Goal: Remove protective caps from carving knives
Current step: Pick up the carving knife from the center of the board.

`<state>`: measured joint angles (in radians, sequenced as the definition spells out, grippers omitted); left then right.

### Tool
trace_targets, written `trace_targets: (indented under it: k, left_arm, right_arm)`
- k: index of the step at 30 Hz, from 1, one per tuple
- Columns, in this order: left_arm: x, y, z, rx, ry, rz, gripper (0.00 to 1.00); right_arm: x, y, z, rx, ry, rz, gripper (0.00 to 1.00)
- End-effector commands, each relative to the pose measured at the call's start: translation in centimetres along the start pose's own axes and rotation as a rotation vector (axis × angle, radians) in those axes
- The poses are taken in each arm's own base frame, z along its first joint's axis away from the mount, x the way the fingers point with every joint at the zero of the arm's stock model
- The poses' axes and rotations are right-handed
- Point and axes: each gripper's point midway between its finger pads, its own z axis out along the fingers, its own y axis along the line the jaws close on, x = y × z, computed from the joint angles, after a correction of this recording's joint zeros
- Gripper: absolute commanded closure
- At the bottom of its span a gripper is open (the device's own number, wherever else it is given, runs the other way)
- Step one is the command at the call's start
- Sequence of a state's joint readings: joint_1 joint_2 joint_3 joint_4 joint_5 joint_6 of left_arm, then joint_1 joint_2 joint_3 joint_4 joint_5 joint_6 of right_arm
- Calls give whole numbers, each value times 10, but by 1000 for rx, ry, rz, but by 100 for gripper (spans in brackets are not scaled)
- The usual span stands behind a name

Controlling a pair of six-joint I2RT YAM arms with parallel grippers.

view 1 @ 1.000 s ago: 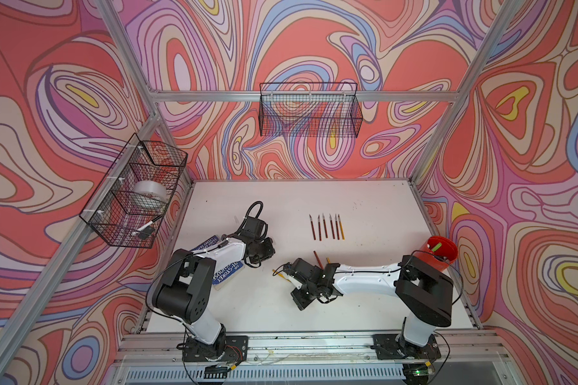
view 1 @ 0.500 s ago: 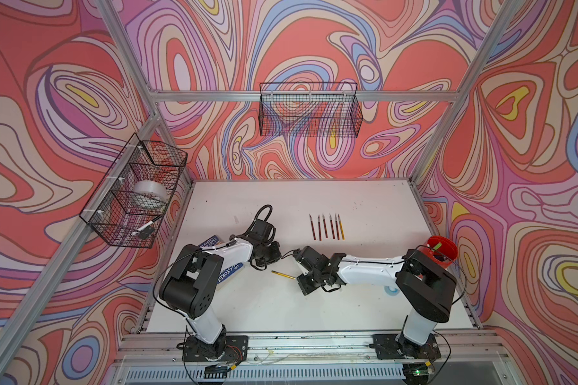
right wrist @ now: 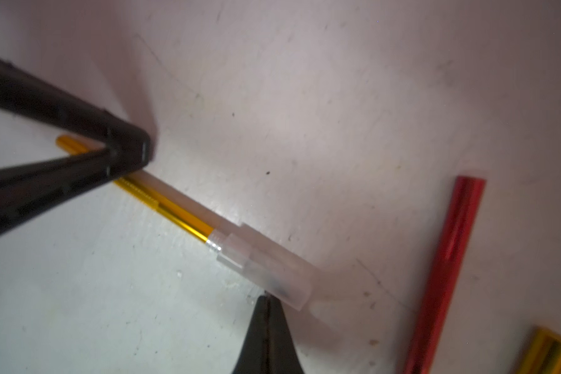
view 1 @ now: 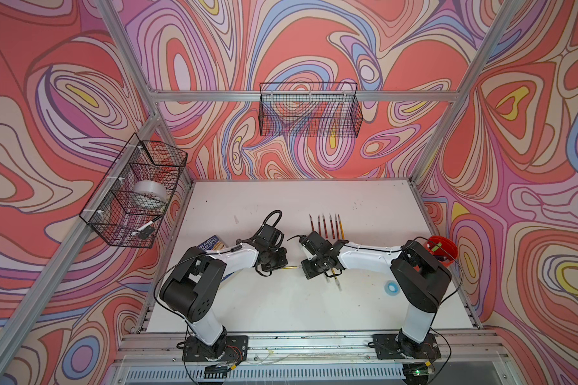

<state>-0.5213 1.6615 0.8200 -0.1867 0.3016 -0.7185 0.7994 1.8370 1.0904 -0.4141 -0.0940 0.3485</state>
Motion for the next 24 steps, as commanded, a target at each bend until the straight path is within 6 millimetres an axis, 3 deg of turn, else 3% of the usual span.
trace_targets:
  k: [1,6,11,19,24]
  left_arm:
    - [31,31,-1,-116,73,-21,100]
    - [38,36,-10,-126,63,-34,100]
    - [36,23,-22,-99,30,-12,99]
    - [17,0,-48,-7,-96,61,56]
    - [12,-9,-44,18,-117,148,35]
  right_arm:
    - [-10,-5,3,7,-4,3,100]
    - [-21,-2,8,-23,-11,15,100]
    - [-27,5,14,-53,-13,22,100]
    - [-26,2,0,-46,-33,34,100]
    - [-28,0,-19,-130,-52,113,100]
